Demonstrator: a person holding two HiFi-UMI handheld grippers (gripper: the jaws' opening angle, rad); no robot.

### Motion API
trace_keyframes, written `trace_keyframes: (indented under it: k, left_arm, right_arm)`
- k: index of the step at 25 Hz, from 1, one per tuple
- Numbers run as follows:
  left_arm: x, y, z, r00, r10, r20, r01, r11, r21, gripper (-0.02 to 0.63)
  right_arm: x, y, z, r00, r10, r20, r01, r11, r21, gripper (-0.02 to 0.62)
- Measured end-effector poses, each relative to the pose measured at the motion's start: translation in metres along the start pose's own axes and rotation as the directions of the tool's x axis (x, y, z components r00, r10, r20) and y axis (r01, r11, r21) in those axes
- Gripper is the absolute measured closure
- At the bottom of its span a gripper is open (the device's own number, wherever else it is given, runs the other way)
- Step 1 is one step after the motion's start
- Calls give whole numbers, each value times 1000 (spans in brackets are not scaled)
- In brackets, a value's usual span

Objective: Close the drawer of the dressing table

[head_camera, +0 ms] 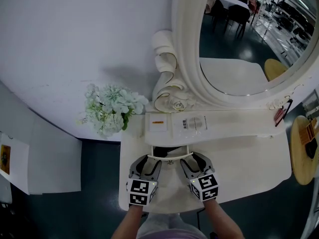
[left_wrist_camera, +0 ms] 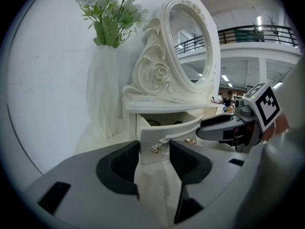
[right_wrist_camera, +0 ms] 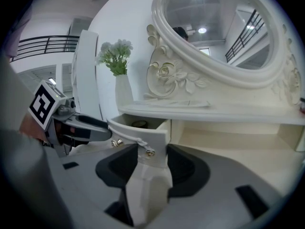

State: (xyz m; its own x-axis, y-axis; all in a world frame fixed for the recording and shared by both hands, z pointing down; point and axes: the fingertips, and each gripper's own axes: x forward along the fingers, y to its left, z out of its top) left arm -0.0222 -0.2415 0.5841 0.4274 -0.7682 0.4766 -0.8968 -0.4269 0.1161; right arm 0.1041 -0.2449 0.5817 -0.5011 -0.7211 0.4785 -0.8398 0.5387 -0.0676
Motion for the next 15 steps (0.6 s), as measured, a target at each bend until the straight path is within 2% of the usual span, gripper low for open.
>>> trace_keyframes:
  k: [15]
  left_arm:
    - [11, 6, 8, 1000, 2, 7, -2, 1000, -6, 400]
  right_arm:
    - [11, -8, 7, 1000, -10, 6, 10, 1000, 12, 394]
